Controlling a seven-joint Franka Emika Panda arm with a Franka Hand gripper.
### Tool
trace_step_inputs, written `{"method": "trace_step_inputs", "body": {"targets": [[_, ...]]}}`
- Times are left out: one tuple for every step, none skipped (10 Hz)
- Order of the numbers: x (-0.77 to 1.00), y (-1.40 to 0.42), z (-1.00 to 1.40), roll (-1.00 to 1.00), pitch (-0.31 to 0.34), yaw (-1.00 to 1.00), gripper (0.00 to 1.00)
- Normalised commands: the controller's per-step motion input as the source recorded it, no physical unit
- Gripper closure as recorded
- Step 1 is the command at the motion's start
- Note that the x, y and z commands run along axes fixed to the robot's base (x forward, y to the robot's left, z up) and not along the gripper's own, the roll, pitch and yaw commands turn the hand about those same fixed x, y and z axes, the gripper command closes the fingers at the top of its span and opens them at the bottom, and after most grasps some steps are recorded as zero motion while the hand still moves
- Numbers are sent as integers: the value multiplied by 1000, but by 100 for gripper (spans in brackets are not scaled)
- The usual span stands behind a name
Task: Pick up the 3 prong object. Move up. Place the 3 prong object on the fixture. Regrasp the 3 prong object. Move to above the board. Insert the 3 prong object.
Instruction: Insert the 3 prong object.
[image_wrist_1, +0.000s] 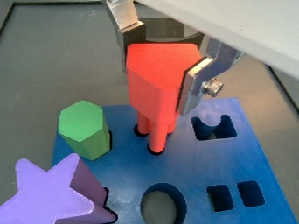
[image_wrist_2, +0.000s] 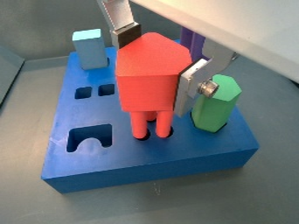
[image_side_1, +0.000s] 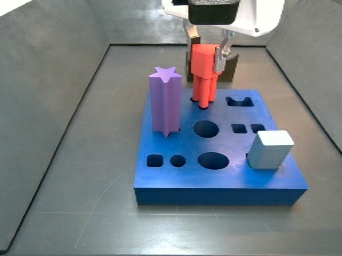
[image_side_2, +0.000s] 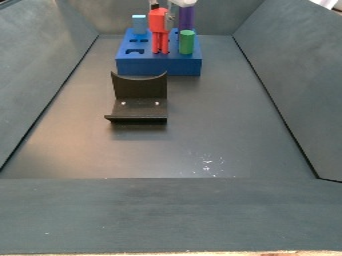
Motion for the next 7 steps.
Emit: {"method": "trace_step_inputs", "body": {"targets": [[0,9,-257,103,-1,206,100],[0,0,-131,24,-11,209,100],[0,6,-180,57,0,160,100],[0,0,-200,19,-24,177,100],[-11,0,-94,51,0,206,100],[-60,23,-237,150,0,343,100],[-103,9,-223,121,0,254,100]]}}
